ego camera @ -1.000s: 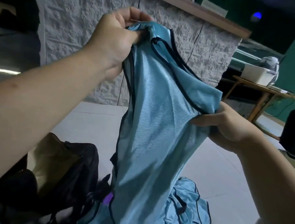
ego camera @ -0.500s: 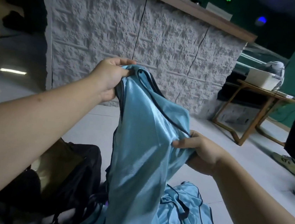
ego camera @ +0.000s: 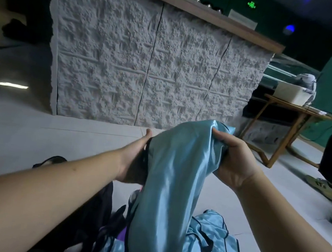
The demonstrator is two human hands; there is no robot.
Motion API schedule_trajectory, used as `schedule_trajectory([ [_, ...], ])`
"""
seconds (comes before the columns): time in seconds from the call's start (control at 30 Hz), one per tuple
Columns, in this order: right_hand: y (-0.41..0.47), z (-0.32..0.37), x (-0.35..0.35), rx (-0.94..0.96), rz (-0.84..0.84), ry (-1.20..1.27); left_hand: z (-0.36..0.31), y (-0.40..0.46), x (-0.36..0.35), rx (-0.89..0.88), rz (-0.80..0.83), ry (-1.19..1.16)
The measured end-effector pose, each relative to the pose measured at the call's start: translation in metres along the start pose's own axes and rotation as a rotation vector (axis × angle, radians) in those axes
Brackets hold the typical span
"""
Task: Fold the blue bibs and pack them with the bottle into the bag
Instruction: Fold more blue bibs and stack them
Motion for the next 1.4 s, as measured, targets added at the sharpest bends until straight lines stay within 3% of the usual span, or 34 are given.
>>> schedule_trajectory([
  [0.17,0.001,0.007,0.012,0.006,-0.106,-0.013,-0.008,-0.003,-0.034,-0.131,0.189,-0.02],
  [0.27,0.005,0.01,0.02,0.009,-0.168,-0.105,-0.016,-0.008,-0.046,-0.206,0.315,0.16],
  [0.4,0.01,0.023,0.033,0.067,-0.252,-0.292,-0.021,0.0,-0.035,-0.213,0.153,0.41],
  [0.57,0.005,0.025,0.045,-0.017,-0.286,-0.33,-0.035,-0.005,-0.026,-0.256,0.083,0.275],
  [0.77,0.001,0.0,0.021,0.003,-0.109,-0.011,-0.044,-0.014,-0.033,-0.25,0.119,0.11],
  [0.93,-0.001,-0.037,0.003,-0.103,0.219,-0.14,-0.048,-0.016,-0.023,-0.24,0.062,0.095],
  [1.0,-0.004,-0.04,0.0,-0.125,0.253,-0.202,-0.049,-0.016,-0.016,-0.225,0.024,0.1],
  [1.27,0.006,-0.04,0.028,-0.253,-0.183,-0.314,-0.048,-0.006,0.009,-0.09,-0.172,0.229],
  [1.4,0.005,-0.042,0.039,-0.282,-0.319,-0.31,-0.046,-0.013,0.005,-0.038,-0.151,0.11],
])
Point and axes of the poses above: each hand's wrist, its own y-axis towards the middle knuckle, its own x-axis out of the back of the hand, z = x × y, the point moved 9 cm from there along y, towards the middle knuckle, and after that the axes turned 3 degrees about x, right-handed, at the moved point
